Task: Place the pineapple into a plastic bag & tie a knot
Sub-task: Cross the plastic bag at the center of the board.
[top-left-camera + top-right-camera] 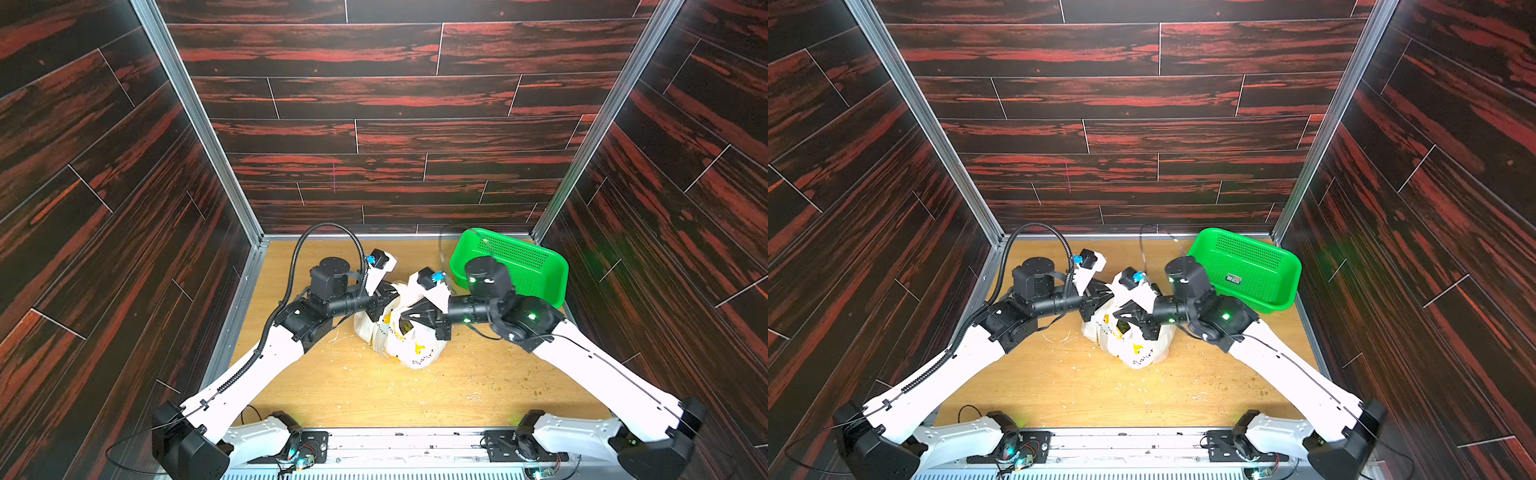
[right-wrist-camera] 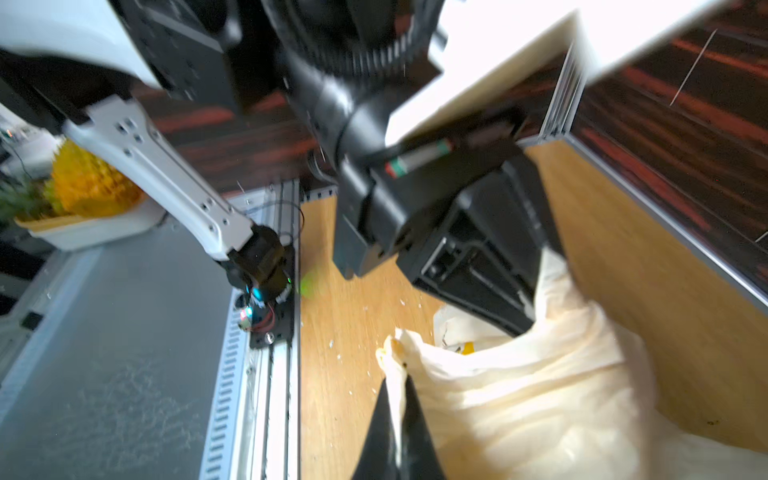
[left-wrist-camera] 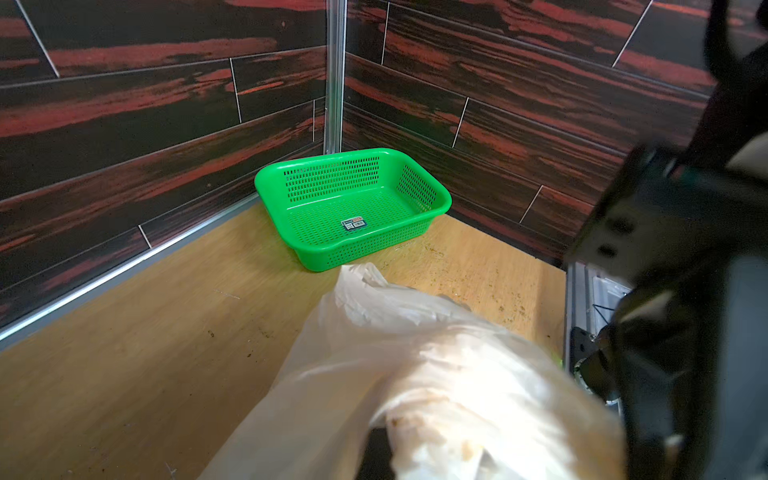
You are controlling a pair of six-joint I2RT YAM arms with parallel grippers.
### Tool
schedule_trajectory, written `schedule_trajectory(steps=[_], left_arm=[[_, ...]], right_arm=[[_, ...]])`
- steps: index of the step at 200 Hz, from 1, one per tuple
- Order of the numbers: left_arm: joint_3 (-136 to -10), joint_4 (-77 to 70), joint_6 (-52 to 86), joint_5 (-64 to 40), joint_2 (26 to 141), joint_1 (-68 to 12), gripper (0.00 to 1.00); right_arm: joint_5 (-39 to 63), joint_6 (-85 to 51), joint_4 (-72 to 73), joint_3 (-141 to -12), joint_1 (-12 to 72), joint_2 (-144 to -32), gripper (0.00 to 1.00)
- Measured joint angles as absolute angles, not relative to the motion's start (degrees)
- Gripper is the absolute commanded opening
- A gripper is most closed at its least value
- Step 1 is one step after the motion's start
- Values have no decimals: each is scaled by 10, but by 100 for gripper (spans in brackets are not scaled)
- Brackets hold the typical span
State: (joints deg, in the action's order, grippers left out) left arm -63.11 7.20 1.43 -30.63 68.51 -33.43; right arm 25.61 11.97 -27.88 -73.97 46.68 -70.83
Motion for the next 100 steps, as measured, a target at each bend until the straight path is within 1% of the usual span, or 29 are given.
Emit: schedule_trajectory(steps=[100], left_arm=[[-632, 72, 68, -314, 682, -334, 0]], right_arm=[[108, 183, -322, -717, 501, -746, 0]])
